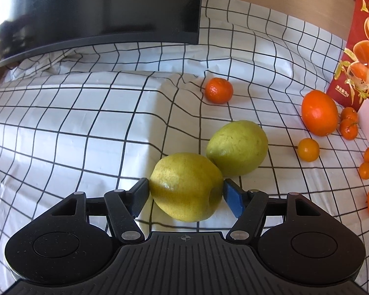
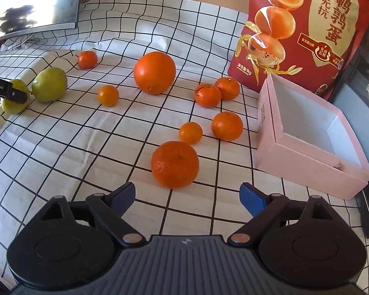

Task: Organize fruits
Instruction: 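Close the left gripper on the yellow-green pear while the right tool swings toward the fruit, then lift the pear with the left gripper while the right gripper grasps a small tangerine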

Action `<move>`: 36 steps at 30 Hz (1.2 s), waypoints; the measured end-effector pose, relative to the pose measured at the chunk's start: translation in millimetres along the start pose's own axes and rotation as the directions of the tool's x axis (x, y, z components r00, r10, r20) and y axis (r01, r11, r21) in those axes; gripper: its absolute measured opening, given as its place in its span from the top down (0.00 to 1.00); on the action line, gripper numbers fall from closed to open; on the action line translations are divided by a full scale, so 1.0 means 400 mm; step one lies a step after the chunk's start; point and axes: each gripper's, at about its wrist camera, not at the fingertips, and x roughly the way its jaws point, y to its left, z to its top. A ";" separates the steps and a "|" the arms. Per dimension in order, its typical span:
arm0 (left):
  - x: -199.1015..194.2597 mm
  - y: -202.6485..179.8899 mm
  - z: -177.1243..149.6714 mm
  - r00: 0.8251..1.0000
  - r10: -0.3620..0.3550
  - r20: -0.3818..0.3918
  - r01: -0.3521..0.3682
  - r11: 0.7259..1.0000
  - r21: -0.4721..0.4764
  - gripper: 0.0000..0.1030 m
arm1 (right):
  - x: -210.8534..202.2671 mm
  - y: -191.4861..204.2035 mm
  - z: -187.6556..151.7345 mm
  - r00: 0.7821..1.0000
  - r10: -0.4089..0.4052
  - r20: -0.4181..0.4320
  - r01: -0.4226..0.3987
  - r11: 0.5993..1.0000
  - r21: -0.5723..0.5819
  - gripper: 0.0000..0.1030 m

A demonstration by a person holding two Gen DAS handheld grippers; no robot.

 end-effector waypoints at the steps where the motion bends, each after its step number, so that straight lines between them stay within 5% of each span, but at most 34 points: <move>1: -0.004 -0.003 -0.005 1.000 0.003 0.001 -0.003 1.000 0.005 0.31 | -0.002 0.001 0.000 1.000 -0.001 0.005 0.001 1.000 -0.005 0.11; 10: -0.045 -0.067 -0.053 0.992 -0.128 -0.014 0.128 0.991 0.048 0.31 | -0.004 -0.006 -0.005 1.000 -0.017 0.013 0.017 1.000 0.001 0.11; 16: -0.063 -0.172 -0.086 0.965 -0.259 -0.035 0.262 0.953 0.152 0.31 | -0.008 -0.003 -0.001 0.999 -0.017 0.029 0.017 1.000 0.005 0.11; 20: -0.073 -0.234 -0.106 0.956 -0.289 -0.039 0.290 0.929 0.229 0.31 | -0.003 -0.003 0.004 1.000 0.005 0.023 -0.005 1.000 0.025 0.10; 27: -0.067 -0.221 -0.083 0.939 -0.335 -0.073 0.342 0.929 0.143 0.31 | 0.004 0.000 0.030 0.999 0.038 0.035 -0.040 0.998 0.057 0.10; 32: -0.082 -0.208 -0.070 0.922 -0.380 -0.071 0.385 0.919 0.088 0.32 | 0.021 0.015 0.120 0.984 0.162 0.067 -0.167 0.984 0.065 0.11; 36: -0.087 -0.210 -0.079 0.928 -0.365 -0.070 0.370 0.926 0.077 0.32 | 0.091 0.040 0.221 0.945 0.327 0.021 -0.328 0.941 0.083 0.38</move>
